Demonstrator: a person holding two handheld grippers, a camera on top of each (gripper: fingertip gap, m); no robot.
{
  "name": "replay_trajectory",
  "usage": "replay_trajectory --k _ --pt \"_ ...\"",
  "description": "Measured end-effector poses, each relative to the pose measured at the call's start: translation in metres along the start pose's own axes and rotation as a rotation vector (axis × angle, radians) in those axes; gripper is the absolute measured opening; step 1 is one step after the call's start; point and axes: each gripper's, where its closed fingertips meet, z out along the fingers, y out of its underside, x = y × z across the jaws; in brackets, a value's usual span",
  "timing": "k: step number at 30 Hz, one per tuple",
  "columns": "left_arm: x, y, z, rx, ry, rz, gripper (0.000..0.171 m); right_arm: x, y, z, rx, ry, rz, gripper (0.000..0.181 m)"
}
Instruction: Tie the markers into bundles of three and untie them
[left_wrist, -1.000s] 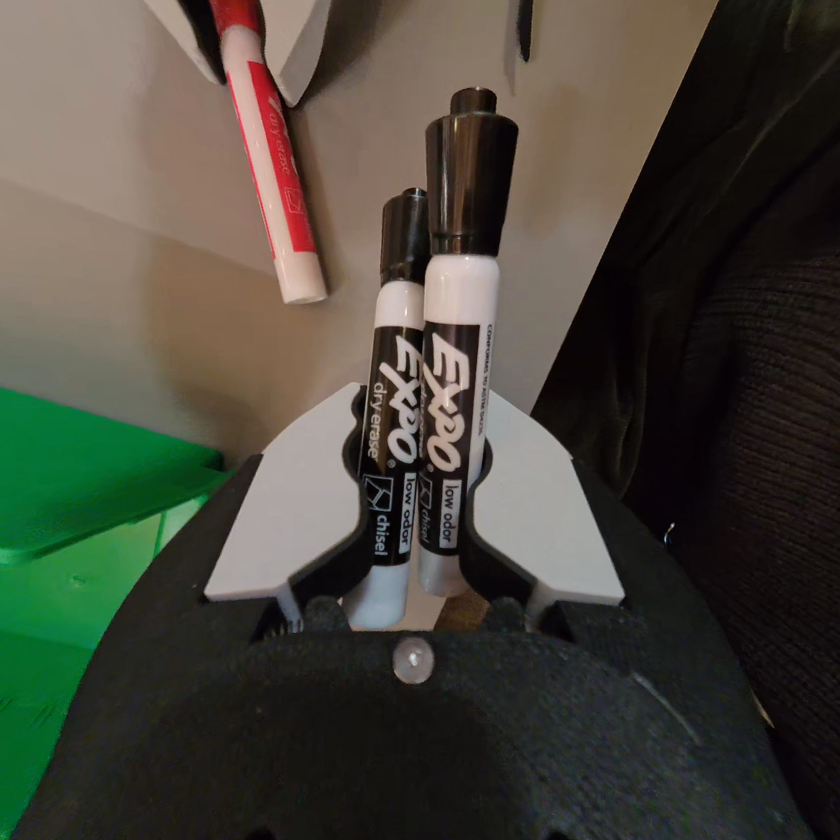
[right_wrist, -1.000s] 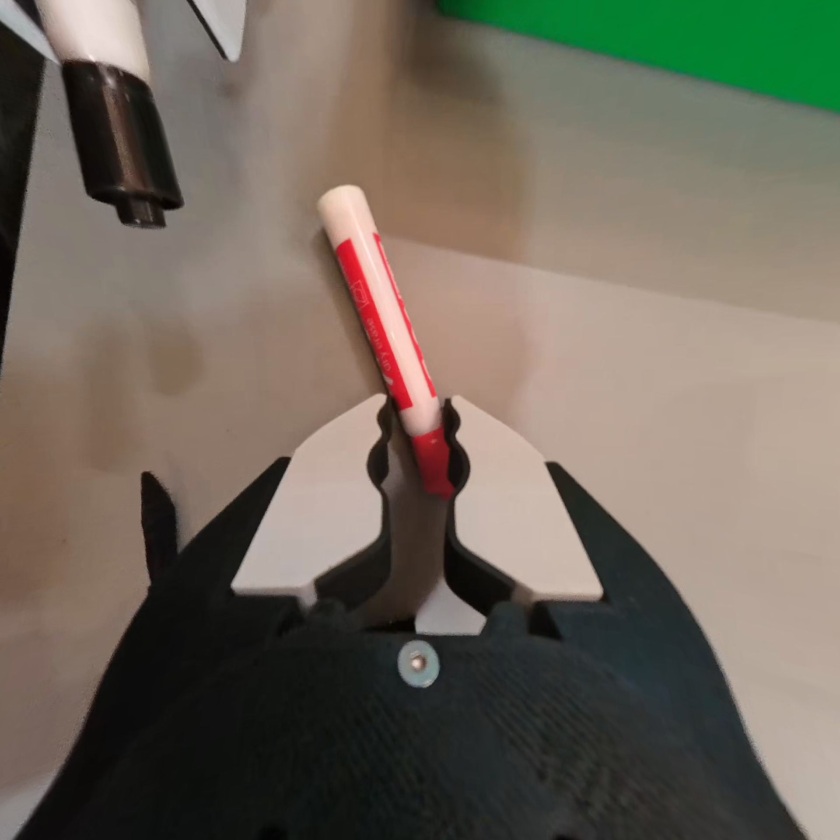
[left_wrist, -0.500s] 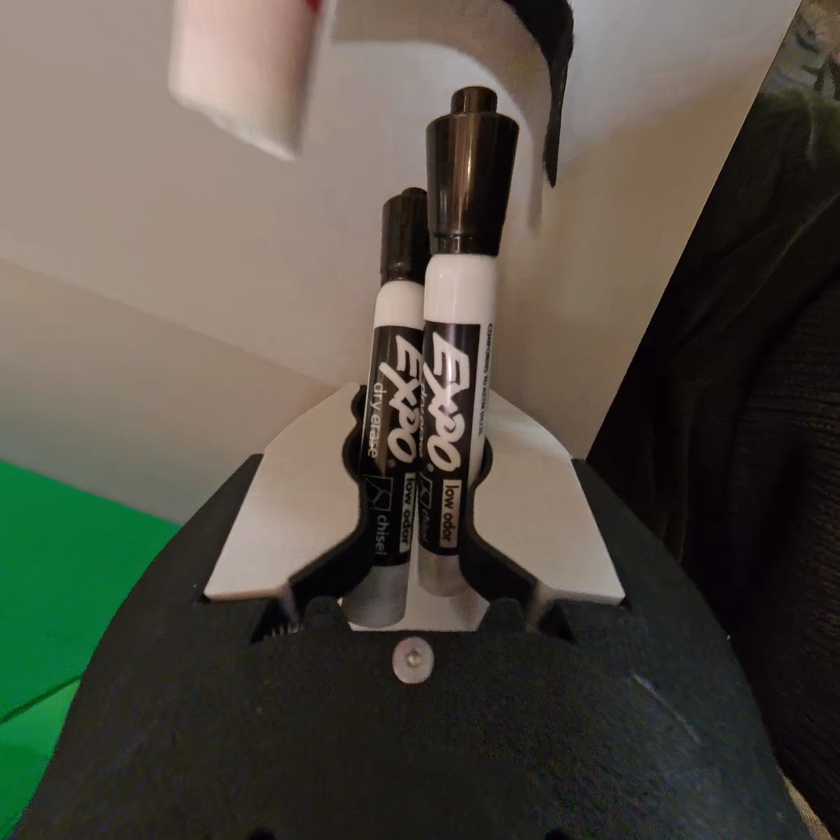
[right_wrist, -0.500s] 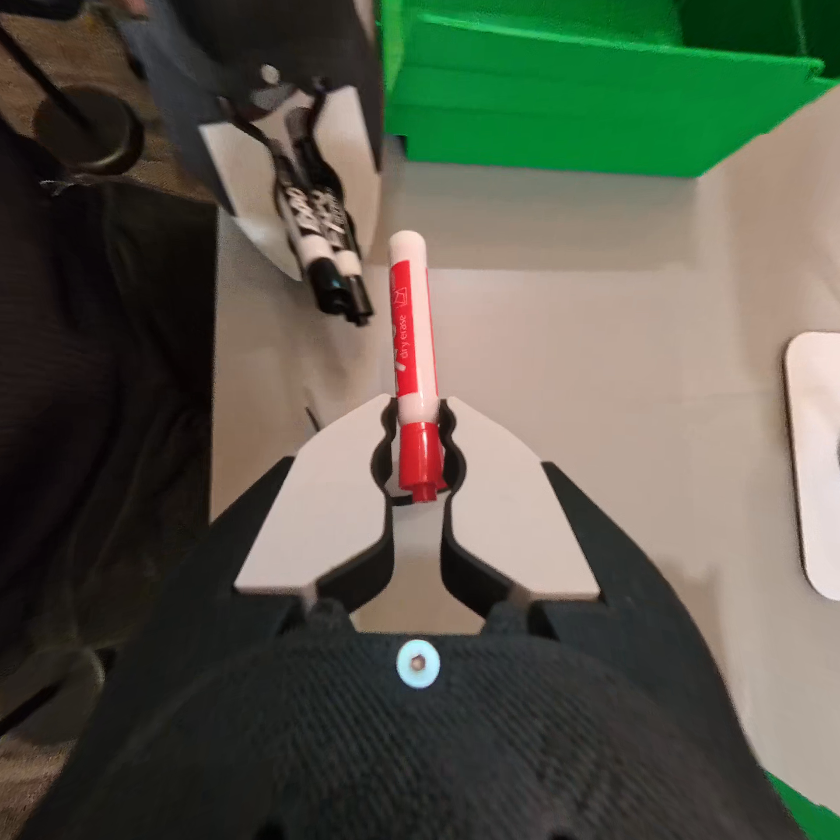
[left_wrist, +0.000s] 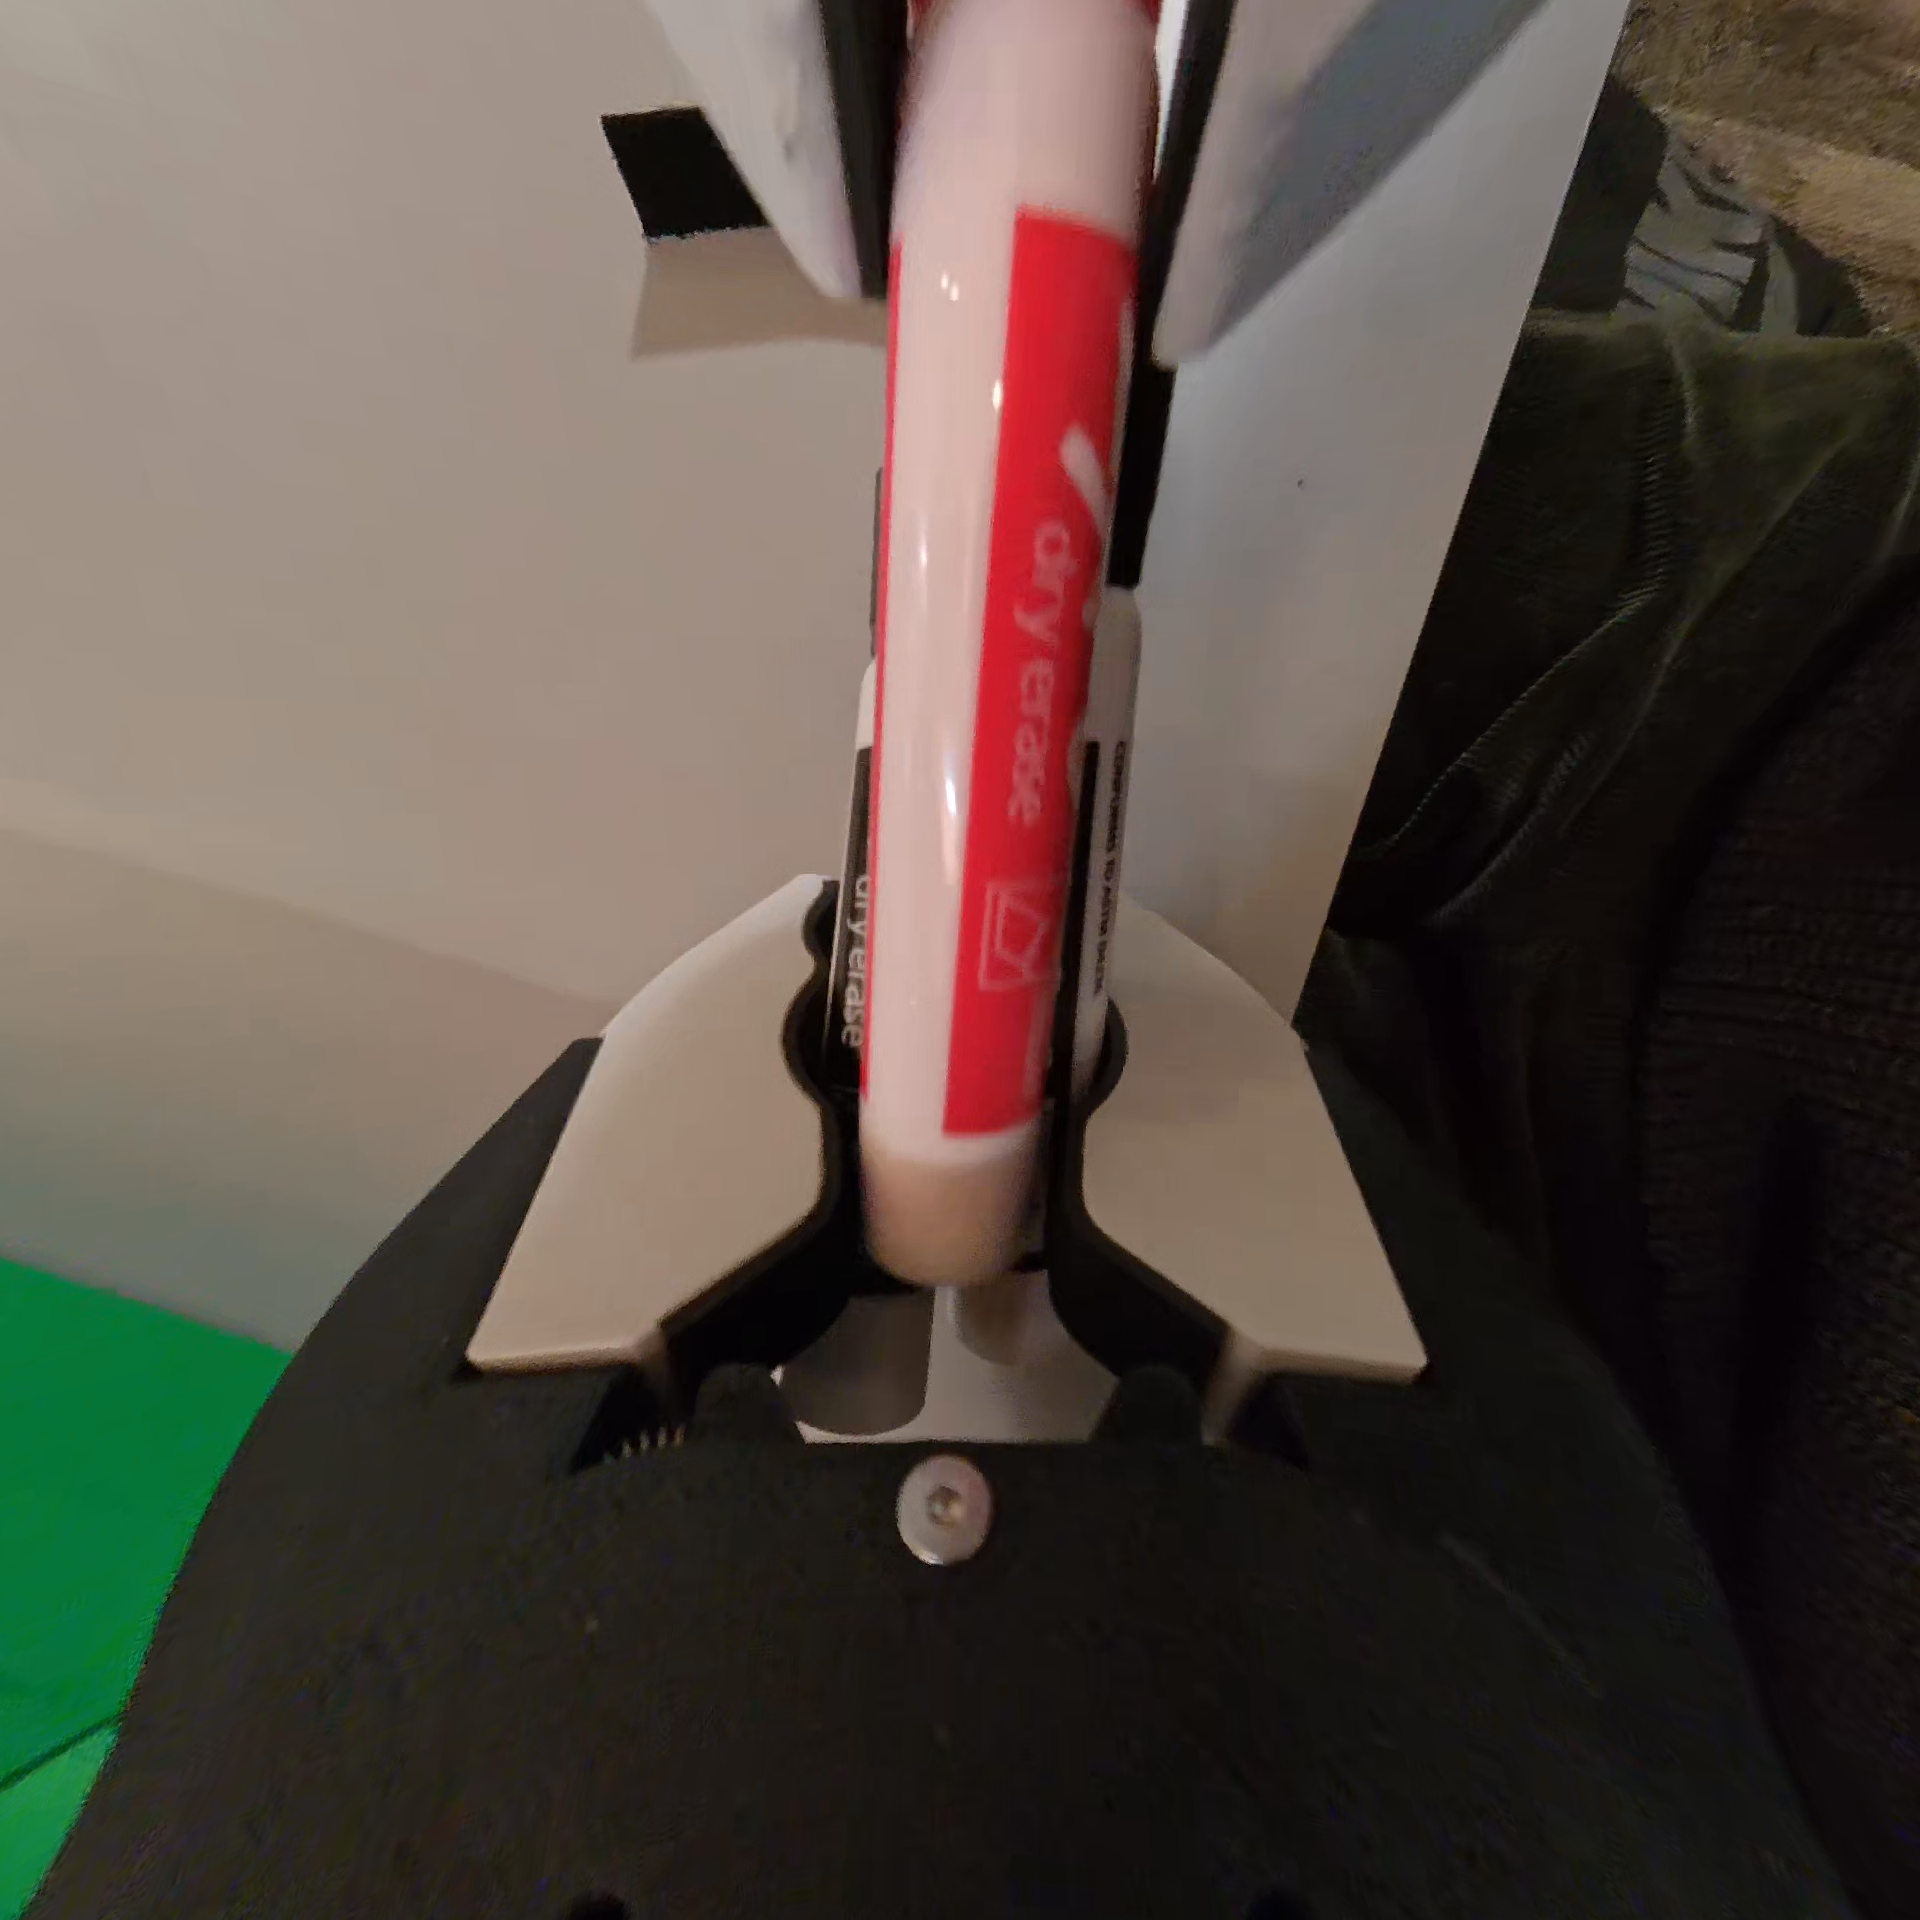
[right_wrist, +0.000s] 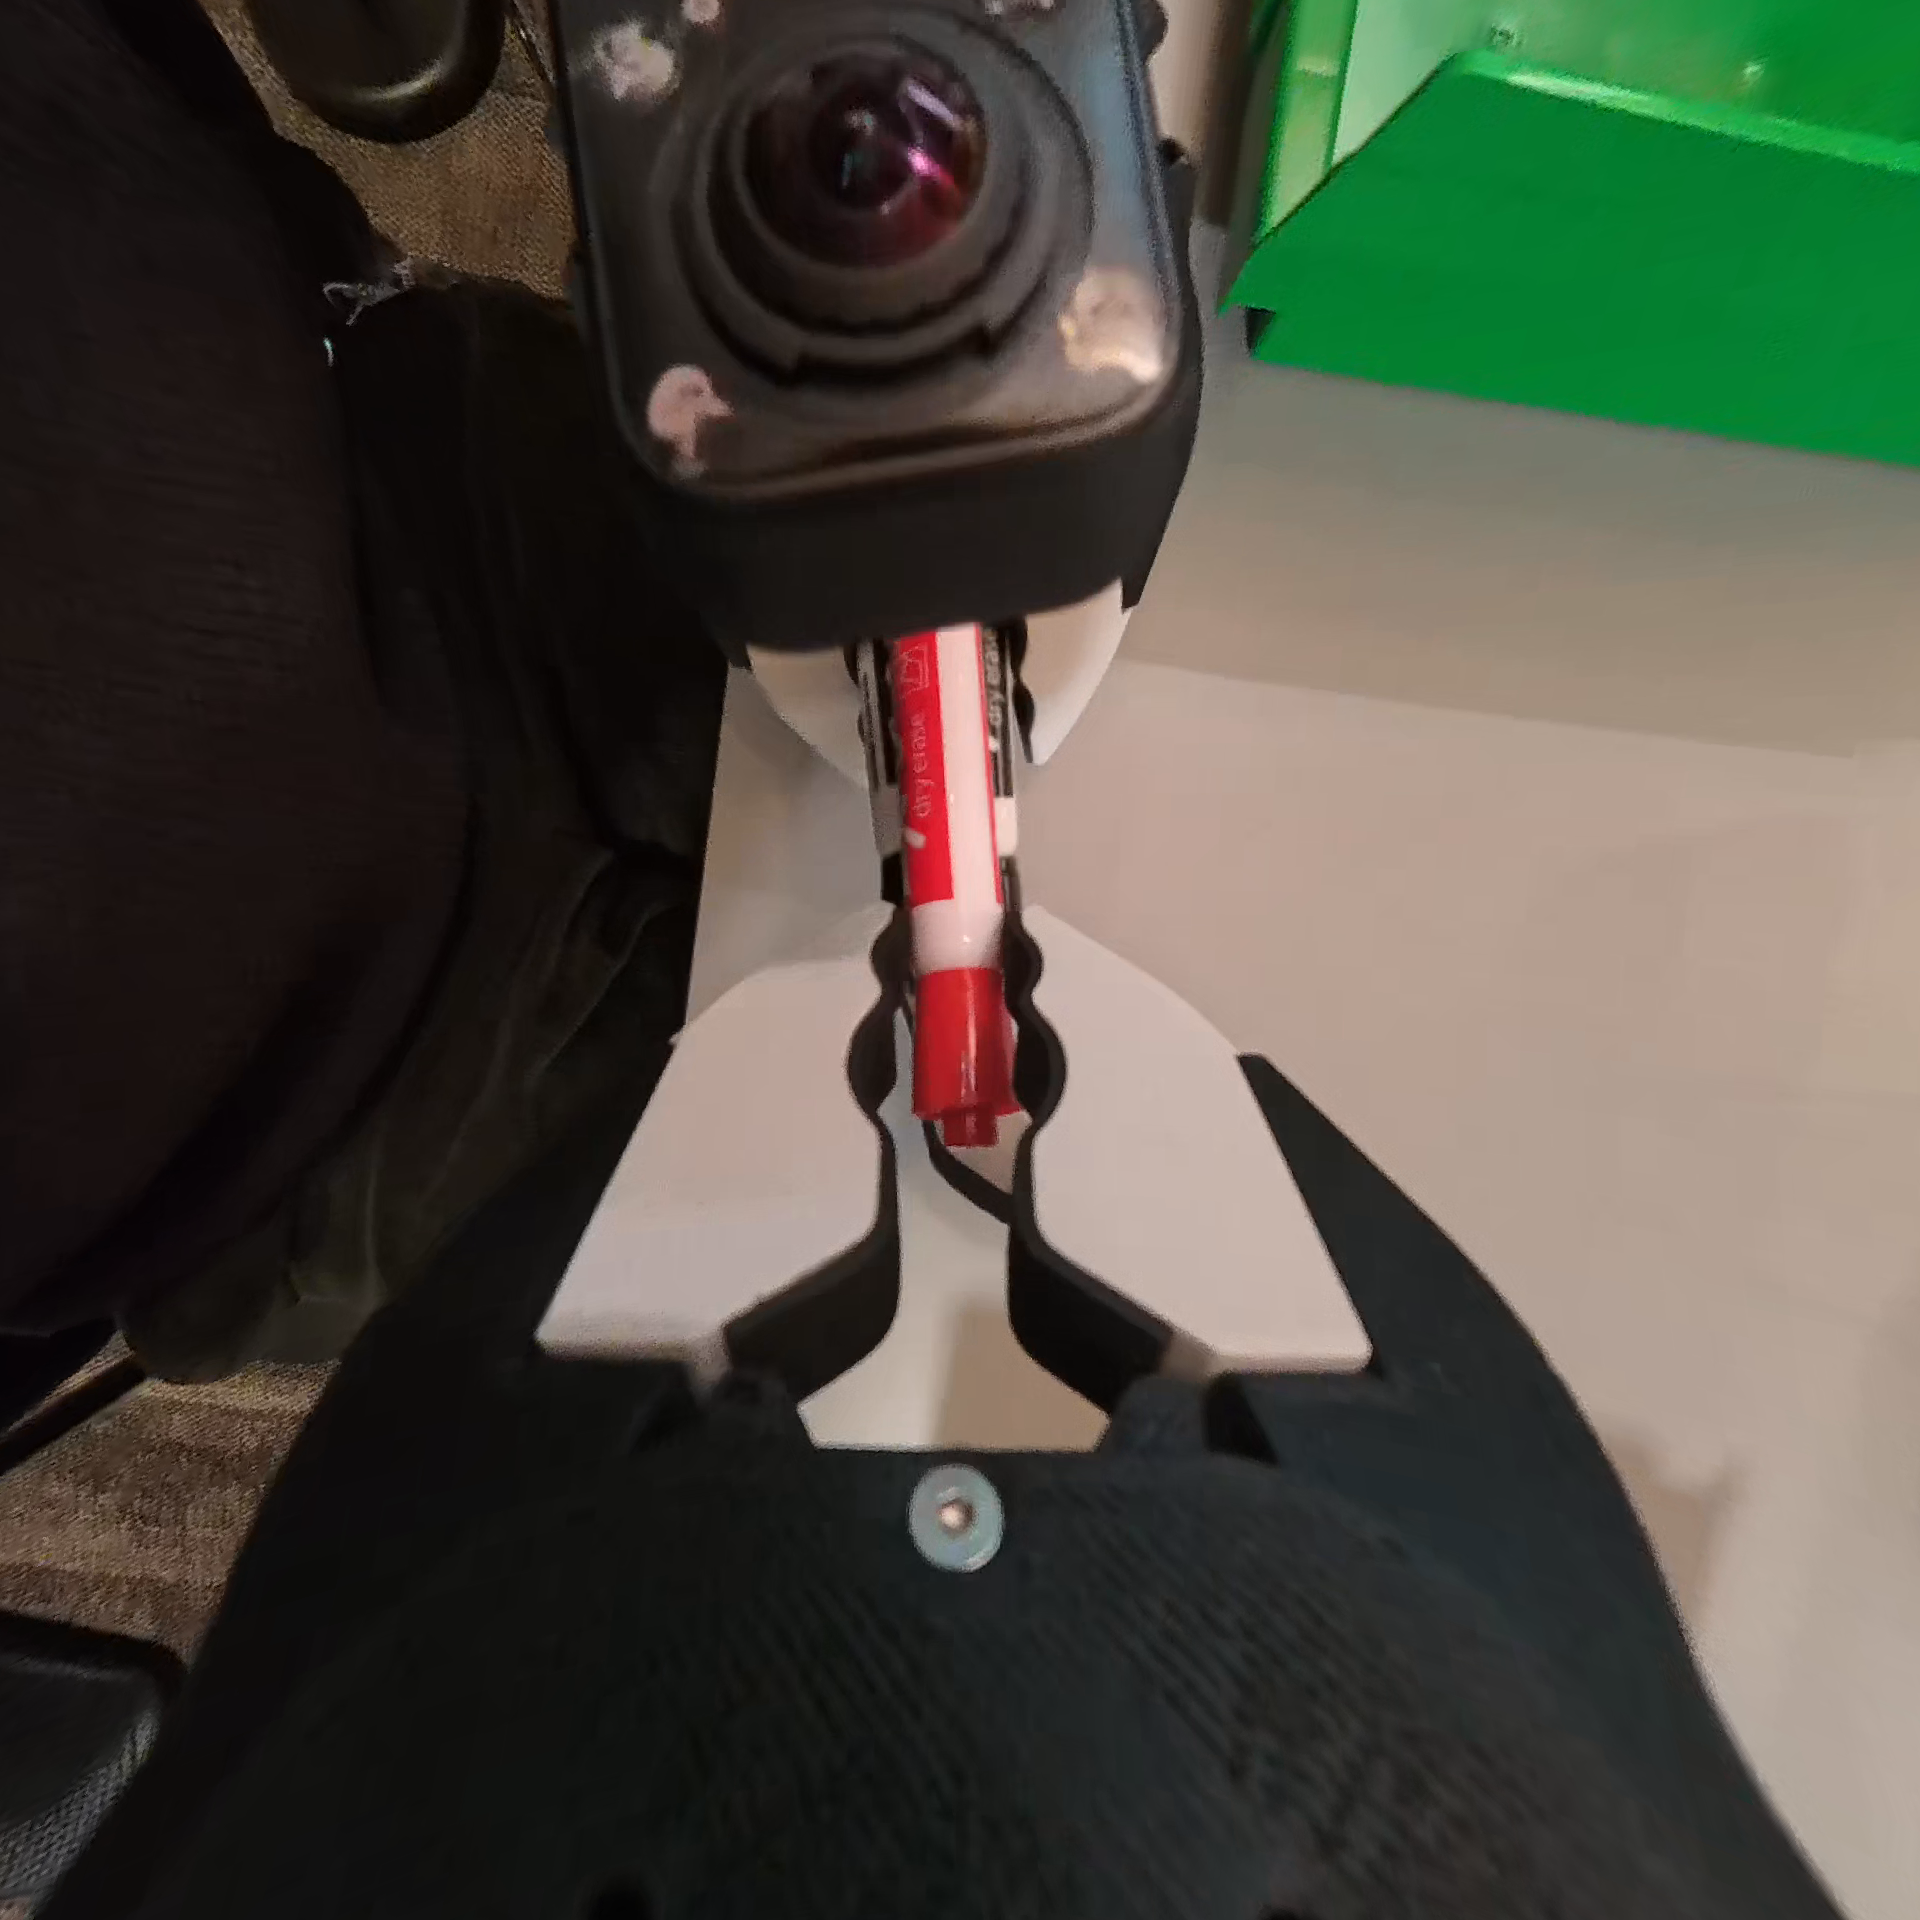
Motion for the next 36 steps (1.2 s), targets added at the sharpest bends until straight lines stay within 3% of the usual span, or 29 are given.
replay_trajectory --k 9,14,25,29,33,36 --pt "0.004 -0.001 0.000 0.019 0.004 0.022 0.045 -0.006 -0.013 0.016 -0.014 -0.045 0.000 0.018" --pt "0.002 -0.005 -0.003 0.049 0.001 0.024 0.046 -0.005 -0.012 0.006 0.023 -0.035 0.032 0.037" --pt "-0.002 -0.012 -0.004 0.099 -0.043 0.069 0.046 0.019 0.005 -0.027 0.265 0.037 0.254 0.039" --pt "0.001 -0.015 -0.002 0.110 -0.045 0.087 0.046 0.018 0.012 -0.021 0.349 -0.053 0.372 0.039" --pt "0.003 -0.017 -0.001 0.126 -0.036 0.085 0.046 0.011 0.012 -0.019 0.514 -0.249 0.535 0.048" --pt "0.005 -0.020 -0.002 0.146 -0.020 0.077 0.046 0.019 0.020 -0.016 0.629 -0.310 0.664 0.047"
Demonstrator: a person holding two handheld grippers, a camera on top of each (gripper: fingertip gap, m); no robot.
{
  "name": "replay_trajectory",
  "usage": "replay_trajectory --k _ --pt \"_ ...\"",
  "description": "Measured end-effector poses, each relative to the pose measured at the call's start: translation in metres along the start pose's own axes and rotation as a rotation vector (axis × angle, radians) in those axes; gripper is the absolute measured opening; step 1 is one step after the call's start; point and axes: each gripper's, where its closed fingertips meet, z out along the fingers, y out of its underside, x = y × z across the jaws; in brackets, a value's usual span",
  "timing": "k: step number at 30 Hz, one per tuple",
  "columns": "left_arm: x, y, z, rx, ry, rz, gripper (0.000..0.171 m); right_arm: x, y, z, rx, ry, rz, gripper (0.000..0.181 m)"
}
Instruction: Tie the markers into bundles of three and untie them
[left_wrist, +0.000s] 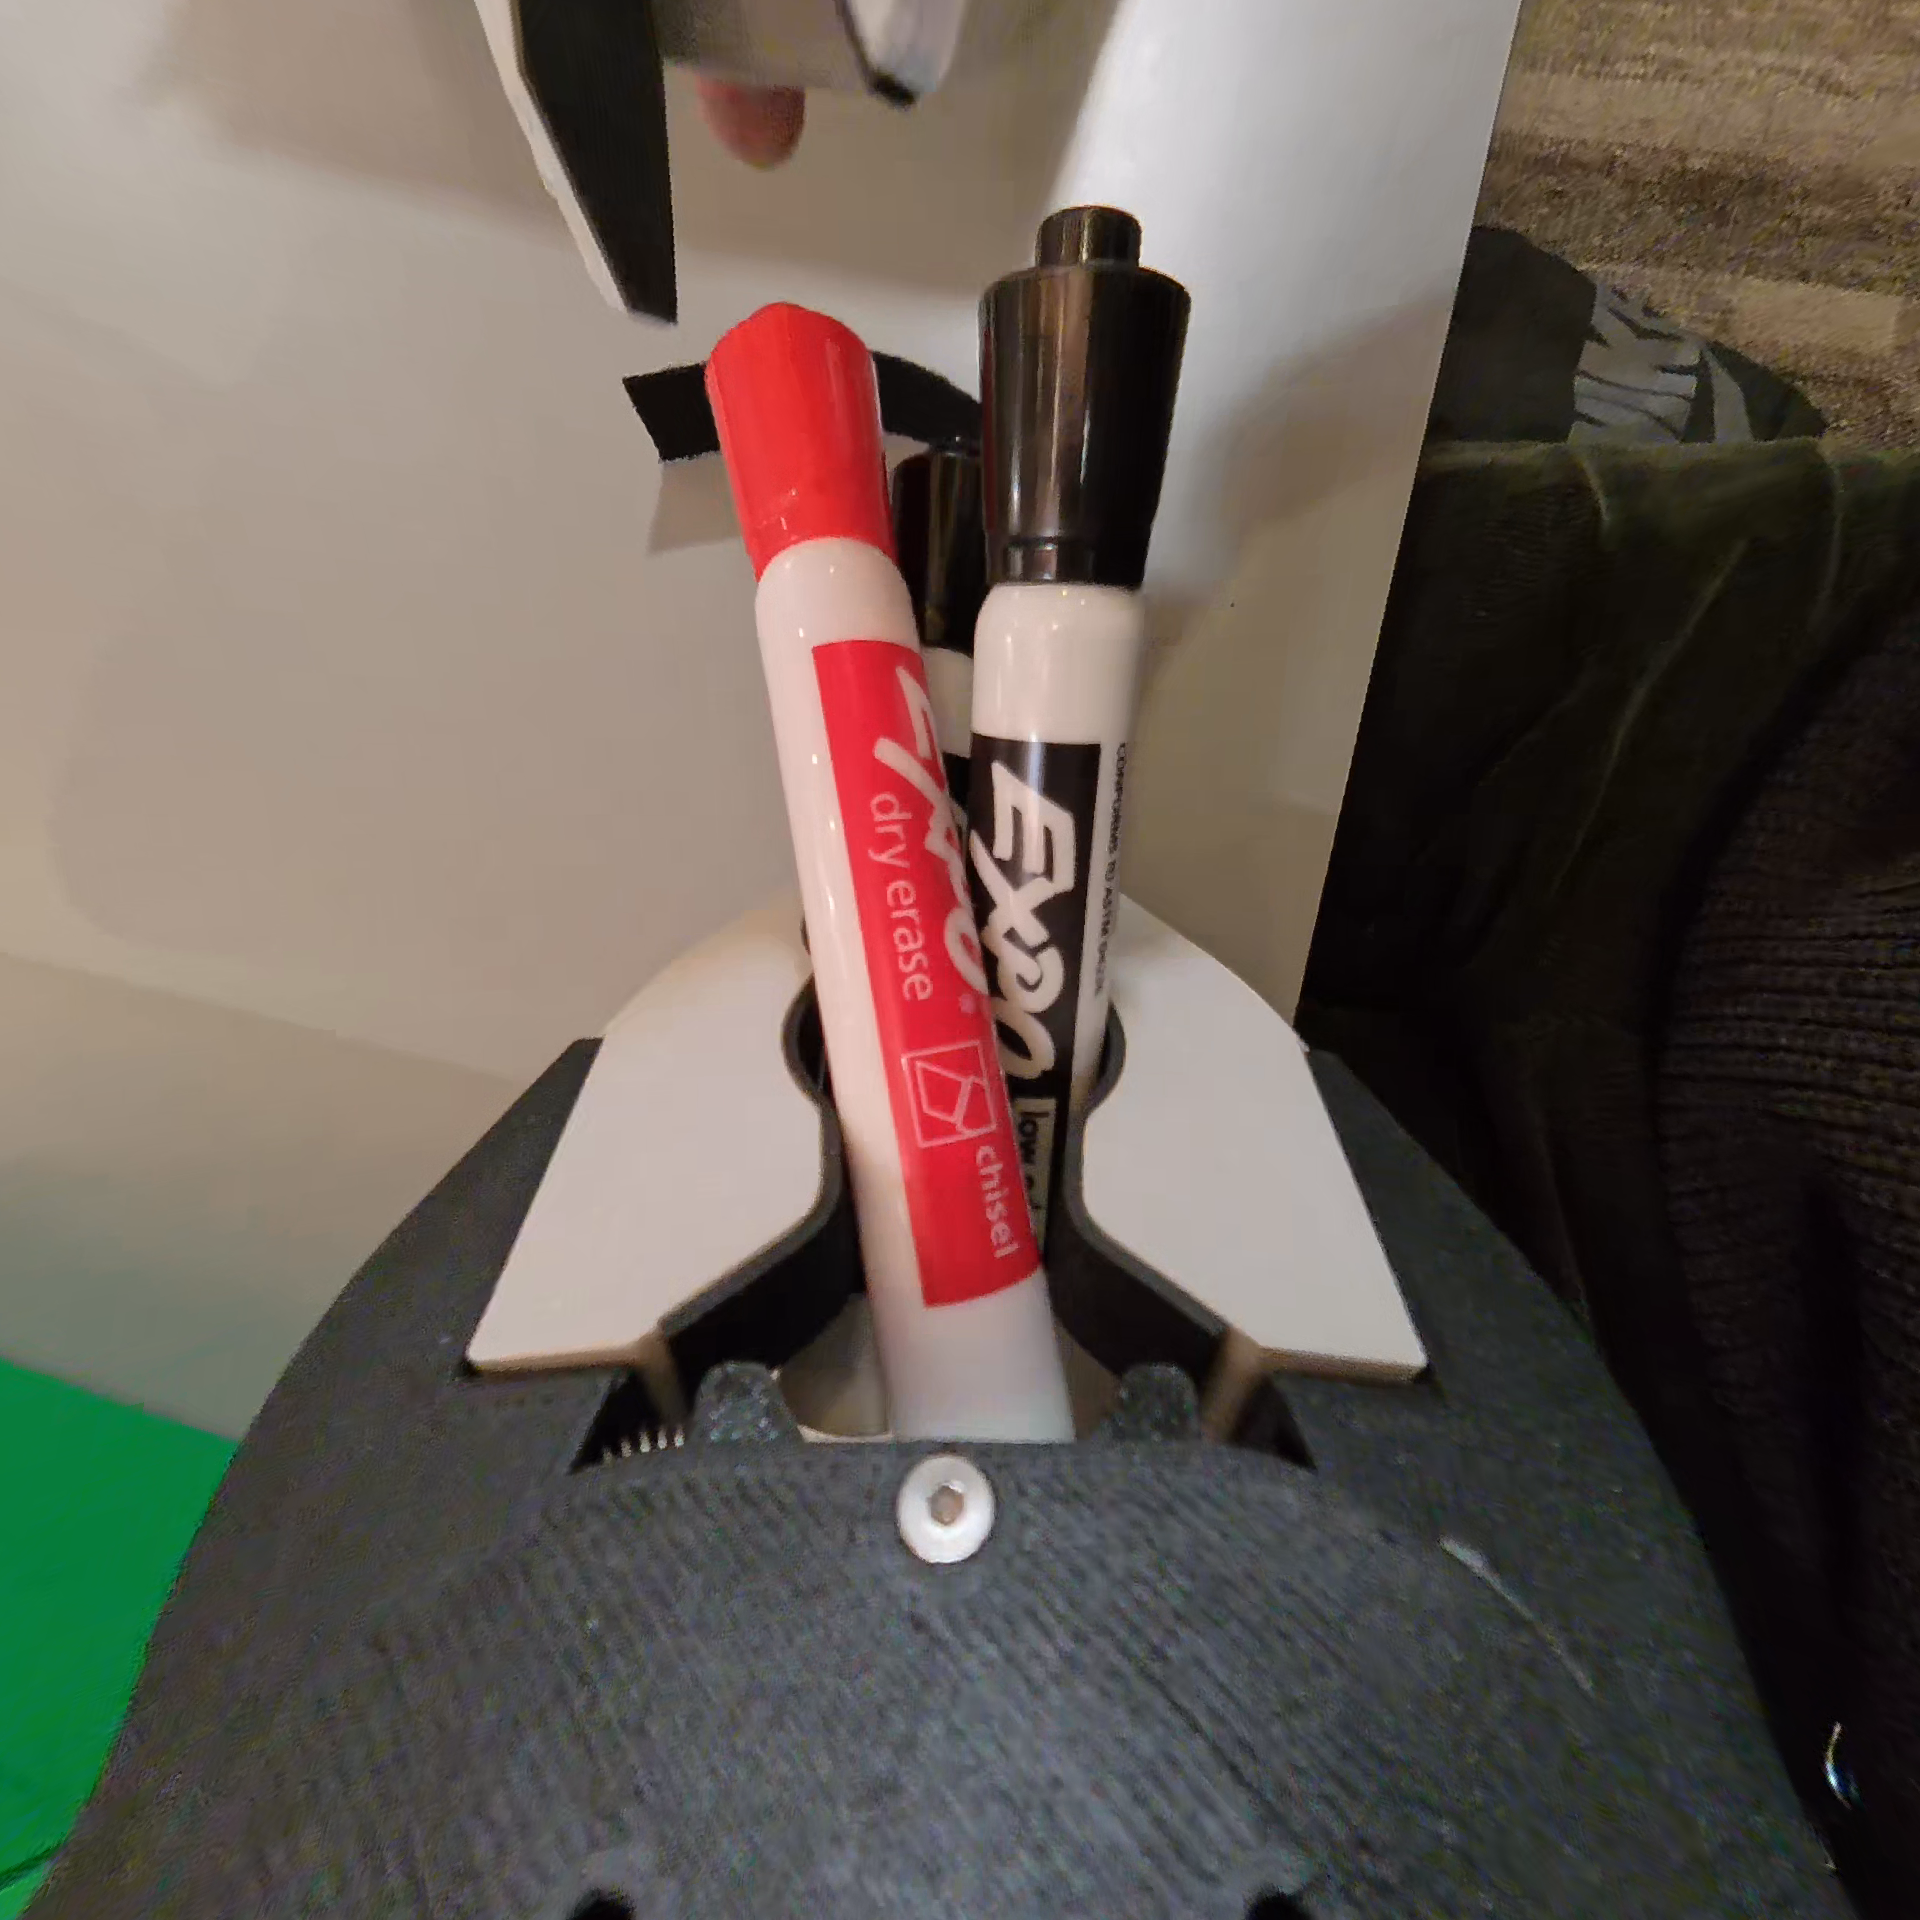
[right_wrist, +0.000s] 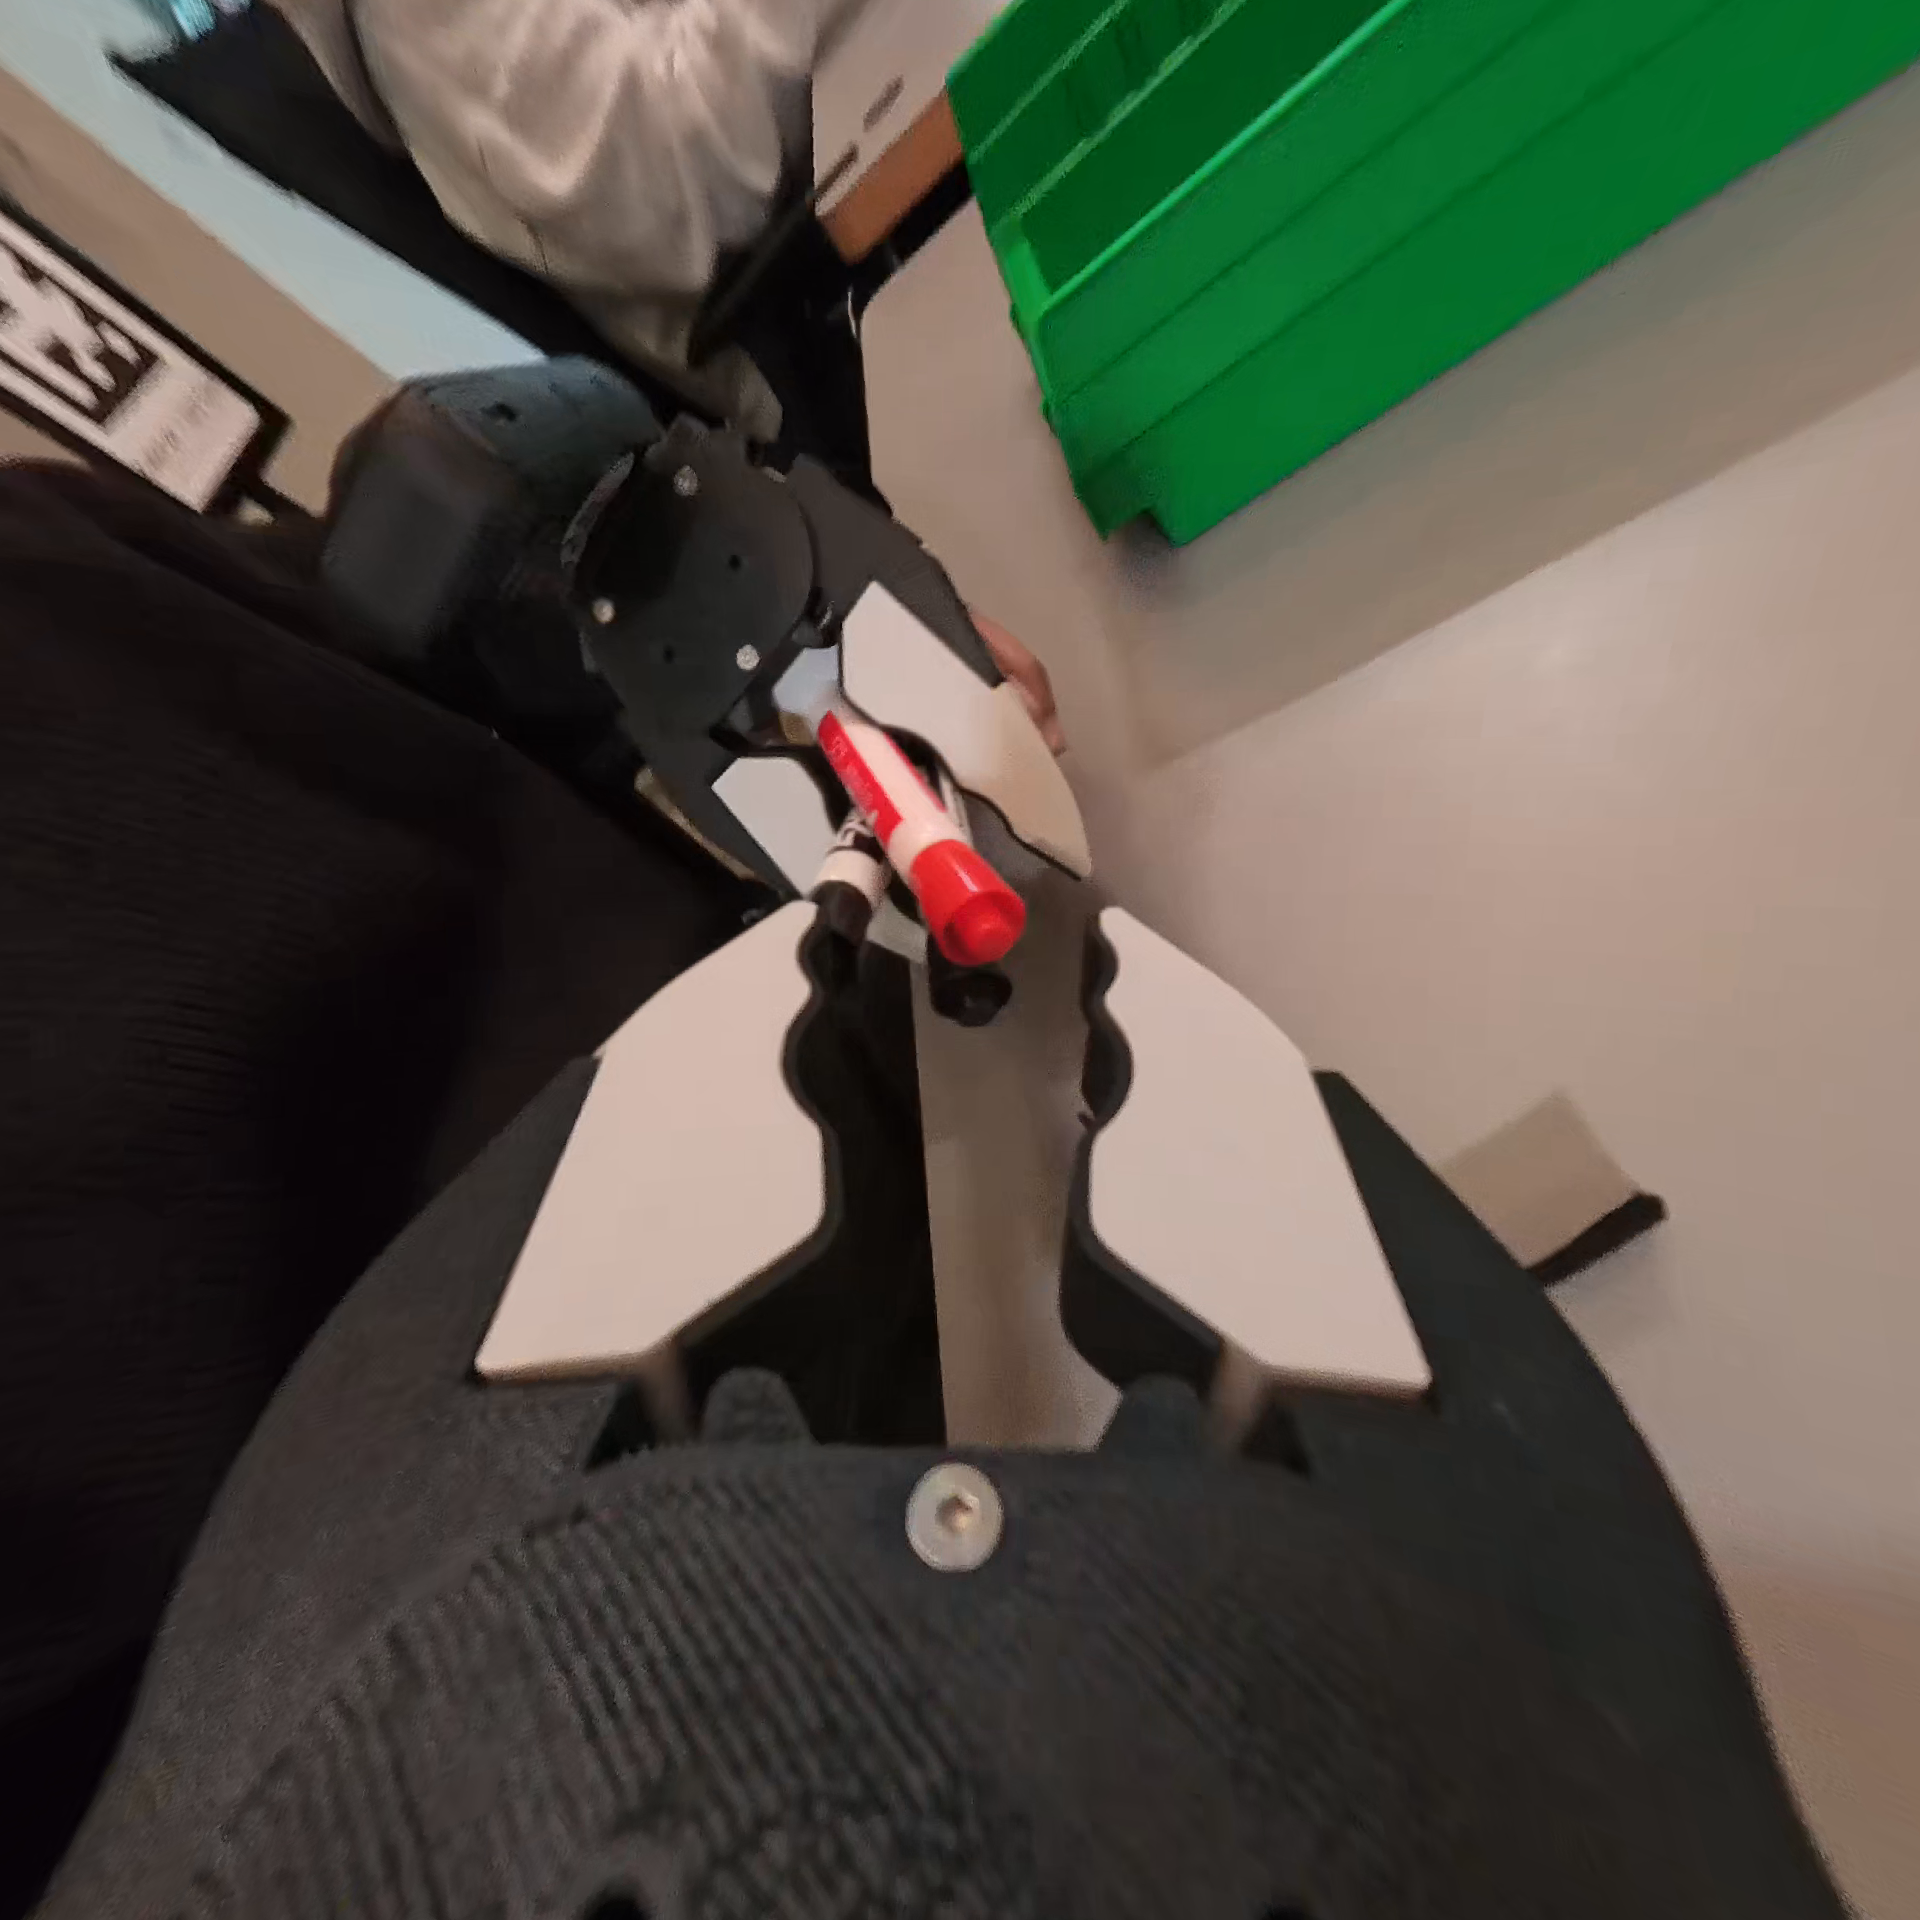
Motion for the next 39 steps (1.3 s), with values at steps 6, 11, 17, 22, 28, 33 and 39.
replay_trajectory --k 6,11,17,22,28,33,39 --pt "0.002 -0.001 0.002 0.009 0.014 -0.002 0.046 0.002 0.005 0.006 0.079 -0.114 0.115 0.042" --pt "0.003 0.002 0.003 -0.002 0.027 -0.013 0.046 0.000 0.007 0.017 0.067 -0.116 0.105 0.020" --pt "0.004 0.010 0.007 -0.043 0.045 -0.040 0.046 -0.012 0.004 0.015 0.040 -0.082 0.004 0.019" --pt "0.005 0.013 0.009 -0.061 0.040 -0.019 0.046 -0.019 0.004 0.017 0.000 -0.033 -0.089 0.019" --pt "0.011 0.016 0.011 -0.086 0.060 0.000 0.046 -0.027 0.005 0.016 -0.029 -0.019 -0.172 0.019" --pt "0.014 0.019 0.014 -0.103 0.067 0.008 0.046 -0.038 0.007 0.018 -0.055 -0.027 -0.247 0.019" --pt "0.011 0.014 0.011 -0.066 0.070 -0.043 0.046 -0.039 0.011 0.019 -0.077 -0.018 -0.271 0.020"
